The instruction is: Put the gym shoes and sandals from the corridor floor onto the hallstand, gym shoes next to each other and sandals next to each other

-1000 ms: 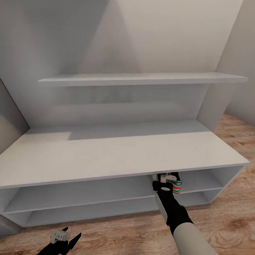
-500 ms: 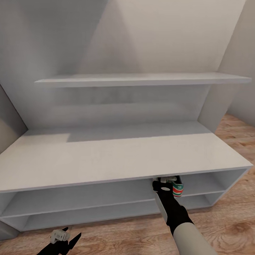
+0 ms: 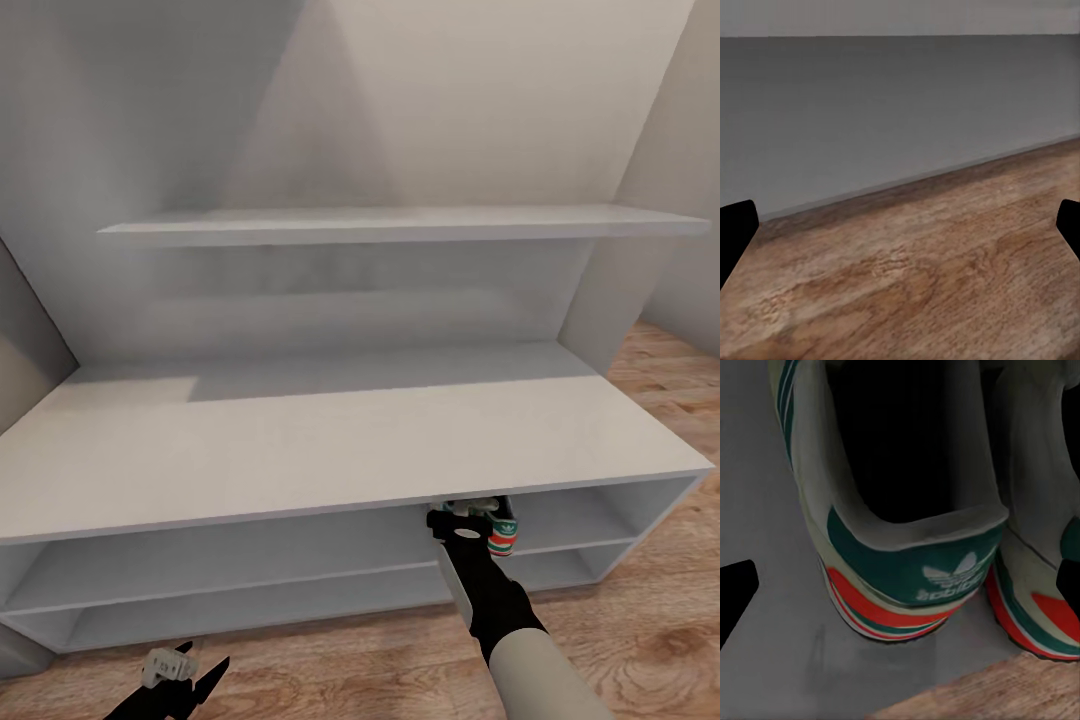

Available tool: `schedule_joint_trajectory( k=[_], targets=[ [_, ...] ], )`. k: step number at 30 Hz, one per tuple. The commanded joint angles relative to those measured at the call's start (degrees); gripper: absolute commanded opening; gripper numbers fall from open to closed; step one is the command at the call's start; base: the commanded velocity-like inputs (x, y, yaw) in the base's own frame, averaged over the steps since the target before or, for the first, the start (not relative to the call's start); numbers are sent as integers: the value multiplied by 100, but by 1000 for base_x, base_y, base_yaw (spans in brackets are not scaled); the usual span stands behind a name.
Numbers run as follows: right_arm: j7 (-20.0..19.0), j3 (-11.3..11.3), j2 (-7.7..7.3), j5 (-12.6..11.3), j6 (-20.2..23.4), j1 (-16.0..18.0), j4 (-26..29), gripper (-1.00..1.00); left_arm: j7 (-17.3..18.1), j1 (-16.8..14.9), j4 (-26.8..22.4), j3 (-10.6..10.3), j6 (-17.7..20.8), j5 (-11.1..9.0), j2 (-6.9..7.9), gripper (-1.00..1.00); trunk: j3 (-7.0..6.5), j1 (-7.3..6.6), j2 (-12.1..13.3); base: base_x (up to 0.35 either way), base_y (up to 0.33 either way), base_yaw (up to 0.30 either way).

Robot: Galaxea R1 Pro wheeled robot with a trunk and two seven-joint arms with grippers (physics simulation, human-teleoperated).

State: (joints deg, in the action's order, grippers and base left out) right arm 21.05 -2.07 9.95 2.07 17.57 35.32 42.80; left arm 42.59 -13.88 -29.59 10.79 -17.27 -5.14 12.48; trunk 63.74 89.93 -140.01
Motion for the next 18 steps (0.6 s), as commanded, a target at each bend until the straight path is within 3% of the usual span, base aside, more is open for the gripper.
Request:
schedule_joint_trajectory(
  k=[1, 6, 18],
  targets=[
    [4, -13, 5, 22, 39, 2, 9, 100, 39, -3, 8, 11, 3, -31, 0, 100, 5, -1, -2, 0, 0, 0],
    [4, -13, 5, 22, 38, 2, 9, 100, 38, -4, 6, 11, 3, -31, 0, 100, 5, -1, -2, -120, -23, 0],
    [4, -3, 5, 22, 44, 1, 3, 100, 26, -4, 5, 11, 12, -34, 0, 100, 5, -1, -2, -297, -78, 0]
  ],
)
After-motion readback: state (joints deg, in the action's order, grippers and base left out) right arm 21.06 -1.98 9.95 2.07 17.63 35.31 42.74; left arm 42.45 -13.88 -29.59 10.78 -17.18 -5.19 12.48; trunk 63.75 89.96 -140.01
